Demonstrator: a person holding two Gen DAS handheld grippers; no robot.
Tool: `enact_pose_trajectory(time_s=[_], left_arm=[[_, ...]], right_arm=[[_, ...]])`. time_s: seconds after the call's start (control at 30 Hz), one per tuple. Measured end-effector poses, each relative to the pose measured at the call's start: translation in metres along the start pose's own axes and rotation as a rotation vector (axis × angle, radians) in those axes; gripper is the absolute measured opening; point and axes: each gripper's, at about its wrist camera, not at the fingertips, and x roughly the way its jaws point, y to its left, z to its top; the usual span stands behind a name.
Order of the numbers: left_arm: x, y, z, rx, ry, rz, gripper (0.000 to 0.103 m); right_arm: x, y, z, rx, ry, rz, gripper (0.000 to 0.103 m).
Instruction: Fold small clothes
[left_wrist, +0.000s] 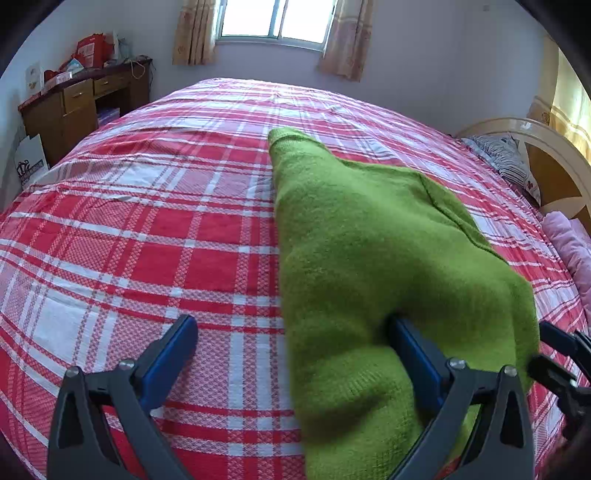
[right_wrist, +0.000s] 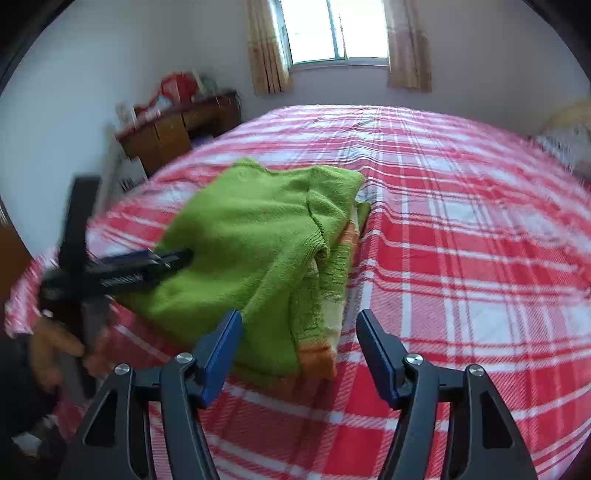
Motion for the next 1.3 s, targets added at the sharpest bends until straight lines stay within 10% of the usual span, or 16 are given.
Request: enact_pose_trajectory(time_s=[0.27,0.6,0.73,0.87,1.3], left_arm=[[0.0,0.003,0.0,-0.014,0.002,-0.019,0.103],[0.0,0.004,-0.001,-0.008,0.003,-0.021,0.103],[-0.004,0.005,-0.002,0.004,0.012,-0.01,0.103],[-0.014,0.006,0.004,0.045,0.051,-0.003,0.103],[0.008,0.028,0.076,-0.07,0.028,-0.232,0.087]], right_arm=[[0.014,-0.008,-0.005,0.106,0.085,0.057,0.011],[-0.005,-0.056,-0.053,0.467,0.044,0.202,0.011],[-0.02,-0.042,-0.045,0.388,0.05,0.172,0.017],[-0.044,-0.043,-0.031,0.344,-0.014,0.075,0.086],[0.013,-0.069,0.038,0.386,-0.077,0.2,0.086]])
